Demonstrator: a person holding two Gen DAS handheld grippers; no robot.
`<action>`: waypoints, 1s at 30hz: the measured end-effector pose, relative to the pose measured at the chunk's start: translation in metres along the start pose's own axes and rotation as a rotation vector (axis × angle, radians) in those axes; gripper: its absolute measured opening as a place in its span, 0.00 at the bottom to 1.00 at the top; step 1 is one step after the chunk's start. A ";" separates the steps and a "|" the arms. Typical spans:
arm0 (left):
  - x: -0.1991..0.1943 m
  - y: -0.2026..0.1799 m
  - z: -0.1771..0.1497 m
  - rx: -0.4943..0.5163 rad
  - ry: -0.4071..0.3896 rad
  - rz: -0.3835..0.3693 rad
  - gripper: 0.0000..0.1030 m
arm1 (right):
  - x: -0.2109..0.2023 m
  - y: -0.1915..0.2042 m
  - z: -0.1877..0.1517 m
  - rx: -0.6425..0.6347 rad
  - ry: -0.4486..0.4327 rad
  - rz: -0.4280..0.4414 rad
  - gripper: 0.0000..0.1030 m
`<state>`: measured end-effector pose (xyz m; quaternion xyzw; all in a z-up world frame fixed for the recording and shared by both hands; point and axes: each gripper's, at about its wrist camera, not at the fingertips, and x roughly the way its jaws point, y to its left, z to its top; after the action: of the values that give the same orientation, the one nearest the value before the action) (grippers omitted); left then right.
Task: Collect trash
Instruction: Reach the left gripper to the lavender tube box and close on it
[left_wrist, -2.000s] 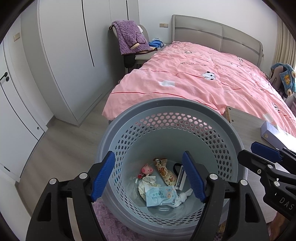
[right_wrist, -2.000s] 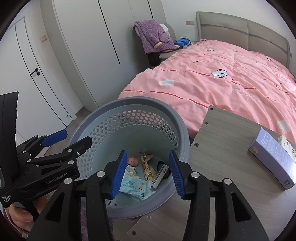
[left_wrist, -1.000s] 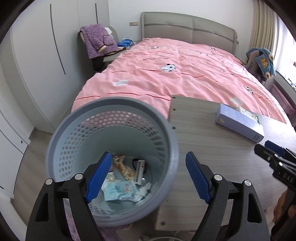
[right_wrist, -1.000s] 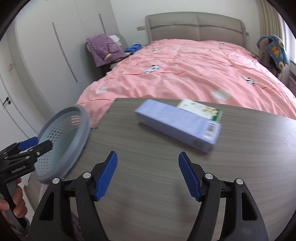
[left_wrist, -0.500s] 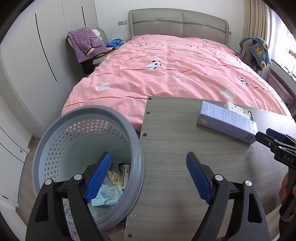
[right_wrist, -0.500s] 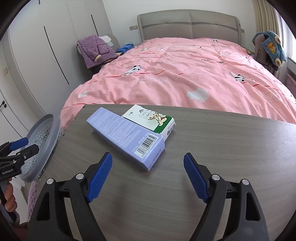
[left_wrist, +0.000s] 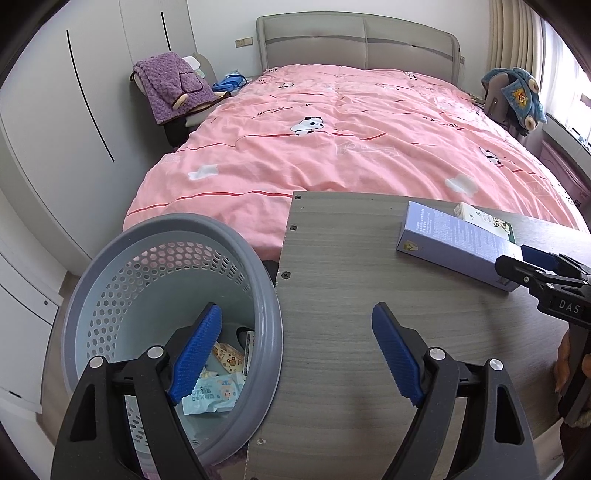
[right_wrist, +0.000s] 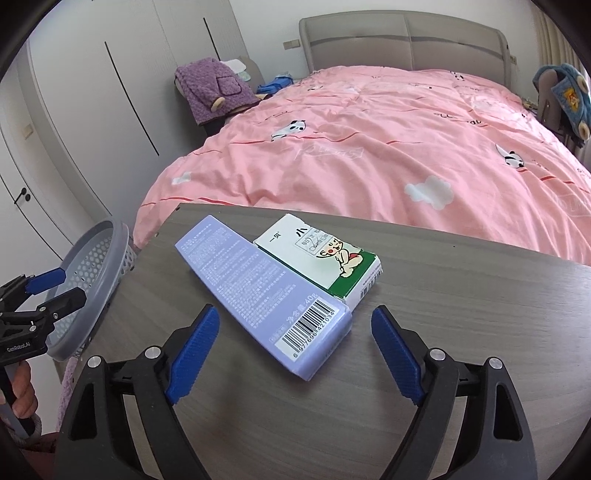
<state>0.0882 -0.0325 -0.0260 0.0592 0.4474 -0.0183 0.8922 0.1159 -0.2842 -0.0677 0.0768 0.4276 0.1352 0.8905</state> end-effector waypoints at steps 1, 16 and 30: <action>0.000 0.000 0.000 -0.001 0.001 0.000 0.78 | 0.001 0.000 0.000 0.003 0.003 0.002 0.81; 0.001 0.006 -0.002 -0.014 0.003 0.002 0.78 | 0.004 0.018 -0.001 -0.073 0.015 0.024 0.81; -0.001 0.021 -0.002 -0.052 -0.005 0.013 0.78 | -0.006 0.065 -0.022 -0.100 0.024 0.115 0.81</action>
<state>0.0878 -0.0118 -0.0249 0.0385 0.4451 -0.0011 0.8946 0.0835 -0.2233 -0.0604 0.0550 0.4257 0.2084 0.8788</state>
